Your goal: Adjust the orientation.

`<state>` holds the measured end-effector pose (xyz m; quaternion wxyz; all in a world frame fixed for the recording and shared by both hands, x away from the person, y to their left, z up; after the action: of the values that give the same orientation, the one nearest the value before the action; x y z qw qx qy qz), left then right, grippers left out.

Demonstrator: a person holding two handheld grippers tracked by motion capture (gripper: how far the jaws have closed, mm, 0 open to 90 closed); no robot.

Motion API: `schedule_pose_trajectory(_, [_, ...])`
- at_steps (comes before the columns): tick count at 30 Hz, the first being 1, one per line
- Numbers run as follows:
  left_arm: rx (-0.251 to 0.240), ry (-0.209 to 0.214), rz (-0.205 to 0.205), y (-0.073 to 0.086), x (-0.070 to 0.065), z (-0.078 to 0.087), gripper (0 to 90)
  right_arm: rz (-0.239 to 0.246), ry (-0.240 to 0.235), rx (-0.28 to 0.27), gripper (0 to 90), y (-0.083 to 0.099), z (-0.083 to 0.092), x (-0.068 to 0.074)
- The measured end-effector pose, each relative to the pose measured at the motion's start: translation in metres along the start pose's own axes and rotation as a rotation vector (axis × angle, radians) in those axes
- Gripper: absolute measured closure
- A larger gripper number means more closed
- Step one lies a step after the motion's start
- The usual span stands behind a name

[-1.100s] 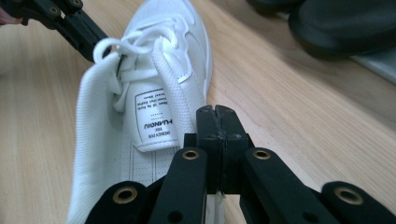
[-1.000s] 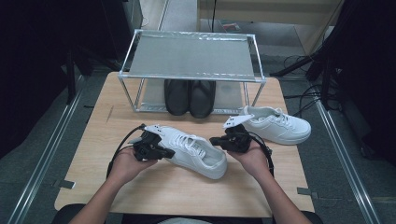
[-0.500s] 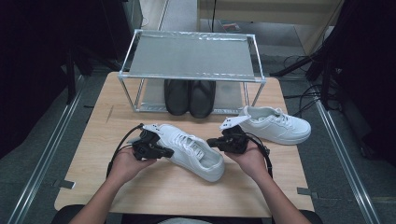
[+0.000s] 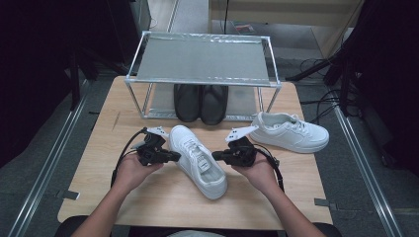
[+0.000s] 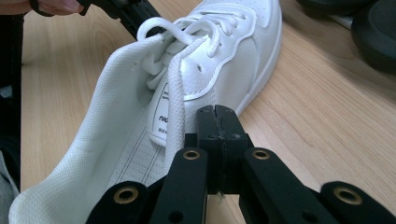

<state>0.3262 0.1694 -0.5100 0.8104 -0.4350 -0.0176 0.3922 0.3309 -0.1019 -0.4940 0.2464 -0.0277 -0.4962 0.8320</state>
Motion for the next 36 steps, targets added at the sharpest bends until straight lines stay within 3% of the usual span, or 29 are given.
schedule_pose_trajectory(10, [-0.015, -0.023, 0.033, -0.003, 0.009, 0.001, 84.8, 0.005, -0.018, -0.003, 90.0, -0.001, -0.008, 0.008])
schedule_pose_trajectory(18, [-0.027, -0.051, 0.035, -0.007, 0.016, 0.000, 84.7, 0.023, -0.046, -0.007, 90.0, -0.002, -0.016, 0.018])
schedule_pose_trajectory(36, [-0.060, -0.065, 0.055, -0.009, 0.027, 0.001, 85.7, 0.028, -0.105, -0.016, 89.5, -0.003, -0.031, 0.032])
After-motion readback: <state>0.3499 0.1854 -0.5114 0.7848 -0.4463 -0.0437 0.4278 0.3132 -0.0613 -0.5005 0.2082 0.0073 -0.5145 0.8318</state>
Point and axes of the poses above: each handheld gripper's, and its own axes: z roughly backward along the jaws, y roughly out of its underside, x roughly to its left, the point moved 2 cm from there along -z, roughly forward along the jaws, and after that the axes turned 11 degrees about -x, right-handed, at the moved point
